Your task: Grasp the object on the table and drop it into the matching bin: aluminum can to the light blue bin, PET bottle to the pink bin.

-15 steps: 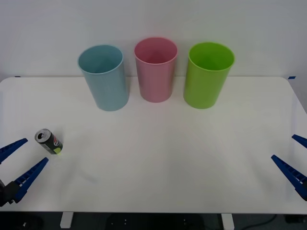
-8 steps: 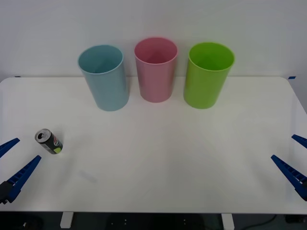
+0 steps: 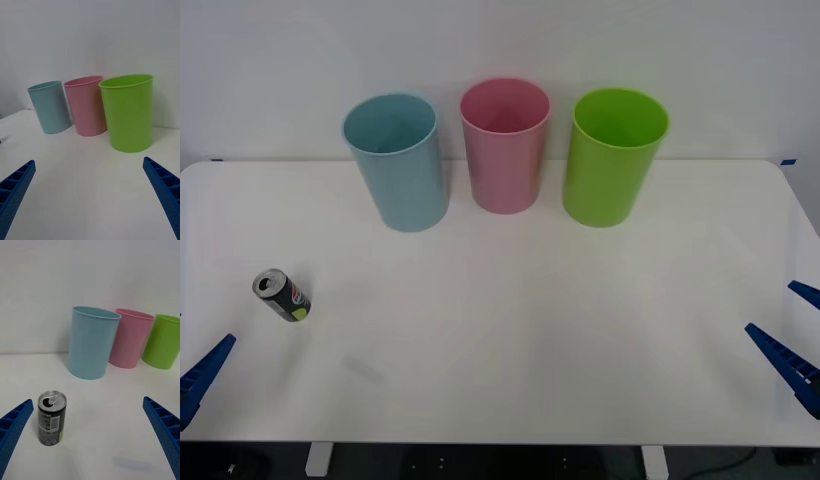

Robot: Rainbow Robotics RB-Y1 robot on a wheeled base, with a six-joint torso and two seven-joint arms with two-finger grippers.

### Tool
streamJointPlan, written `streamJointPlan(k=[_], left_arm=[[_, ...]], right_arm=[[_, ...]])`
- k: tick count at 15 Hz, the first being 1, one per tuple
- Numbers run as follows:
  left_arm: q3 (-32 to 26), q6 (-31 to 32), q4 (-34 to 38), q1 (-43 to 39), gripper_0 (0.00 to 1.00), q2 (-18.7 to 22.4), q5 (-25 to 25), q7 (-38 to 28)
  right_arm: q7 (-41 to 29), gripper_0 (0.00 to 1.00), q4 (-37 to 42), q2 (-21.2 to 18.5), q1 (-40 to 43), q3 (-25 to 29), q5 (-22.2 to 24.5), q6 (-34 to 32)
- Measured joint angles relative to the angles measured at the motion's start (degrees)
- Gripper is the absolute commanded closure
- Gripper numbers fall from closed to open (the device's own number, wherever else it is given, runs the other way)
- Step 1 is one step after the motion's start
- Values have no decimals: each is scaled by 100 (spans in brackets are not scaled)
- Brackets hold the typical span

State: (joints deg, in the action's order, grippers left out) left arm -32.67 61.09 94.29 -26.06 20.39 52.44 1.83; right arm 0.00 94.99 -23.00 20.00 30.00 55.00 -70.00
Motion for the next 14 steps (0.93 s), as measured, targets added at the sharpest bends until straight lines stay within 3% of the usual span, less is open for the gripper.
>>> streamJointPlan(k=[6, 14], left_arm=[[328, -962, -9, -221, 0, 0, 2, 580], [319, -1265, -33, -559, 0, 0, 181, 598]], right_arm=[[0, 0, 0, 0, 0, 0, 0, 0], [0, 0, 0, 0, 0, 0, 0, 0]])
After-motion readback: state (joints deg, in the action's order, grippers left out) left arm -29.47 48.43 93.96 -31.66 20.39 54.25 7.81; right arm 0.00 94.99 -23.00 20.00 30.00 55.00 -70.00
